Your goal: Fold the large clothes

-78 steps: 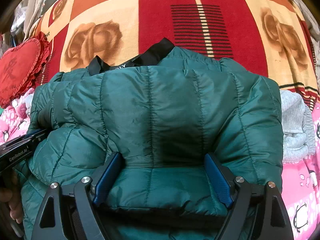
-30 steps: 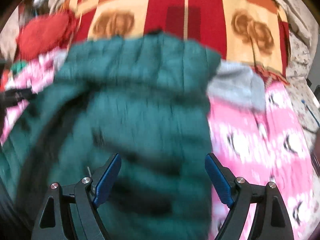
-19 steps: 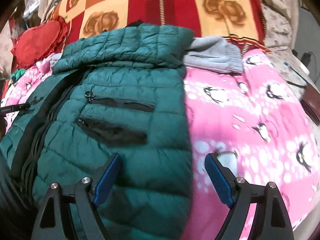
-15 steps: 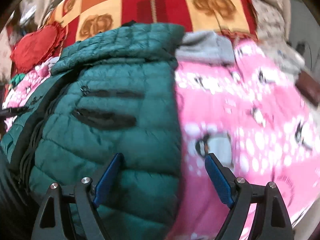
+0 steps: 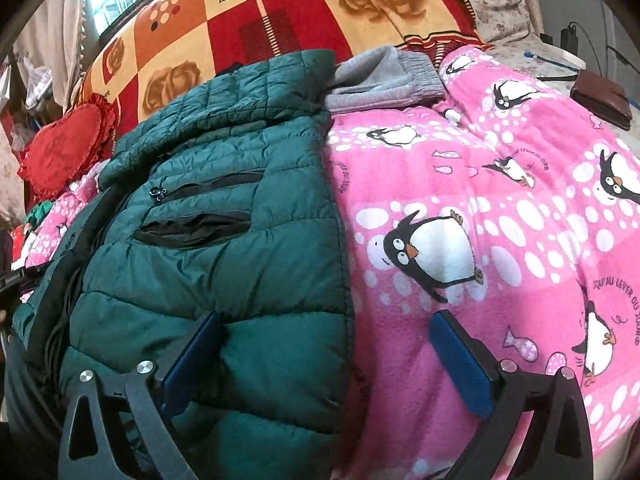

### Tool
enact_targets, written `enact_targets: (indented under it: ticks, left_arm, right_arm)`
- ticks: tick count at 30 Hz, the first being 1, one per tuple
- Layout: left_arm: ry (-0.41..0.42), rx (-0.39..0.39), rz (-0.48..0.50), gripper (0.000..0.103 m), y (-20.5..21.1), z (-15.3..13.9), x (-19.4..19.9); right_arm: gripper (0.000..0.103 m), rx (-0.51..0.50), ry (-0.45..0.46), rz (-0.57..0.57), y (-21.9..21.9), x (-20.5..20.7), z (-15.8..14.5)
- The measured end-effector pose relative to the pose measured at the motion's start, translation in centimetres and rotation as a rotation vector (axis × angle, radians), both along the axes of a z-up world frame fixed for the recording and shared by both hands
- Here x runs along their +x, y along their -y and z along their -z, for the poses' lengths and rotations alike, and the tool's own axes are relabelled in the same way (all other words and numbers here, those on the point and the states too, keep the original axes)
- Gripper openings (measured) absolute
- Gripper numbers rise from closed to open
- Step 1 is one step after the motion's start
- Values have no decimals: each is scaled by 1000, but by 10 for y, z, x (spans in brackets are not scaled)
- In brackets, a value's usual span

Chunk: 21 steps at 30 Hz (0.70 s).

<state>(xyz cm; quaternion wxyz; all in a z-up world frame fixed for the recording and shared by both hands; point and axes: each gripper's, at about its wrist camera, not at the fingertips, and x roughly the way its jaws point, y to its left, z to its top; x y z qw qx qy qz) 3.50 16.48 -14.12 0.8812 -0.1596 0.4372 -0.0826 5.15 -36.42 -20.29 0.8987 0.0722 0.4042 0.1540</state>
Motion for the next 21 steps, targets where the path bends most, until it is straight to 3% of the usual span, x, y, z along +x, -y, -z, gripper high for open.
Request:
enact_targets:
  ticks: [3,10,21]
  left_arm:
    - [11,-9,8,71,0,0,-7]
    - [22,-111,-12,71,-11,7,-12]
    - [24,-78,0,71,-9,1,-18]
  right_arm:
    - [103,2,2,1,1,0,1]
    - [103,-17,-1,11,-2,-1,0]
    - [99,27,-38,-24,4,-3,-7]
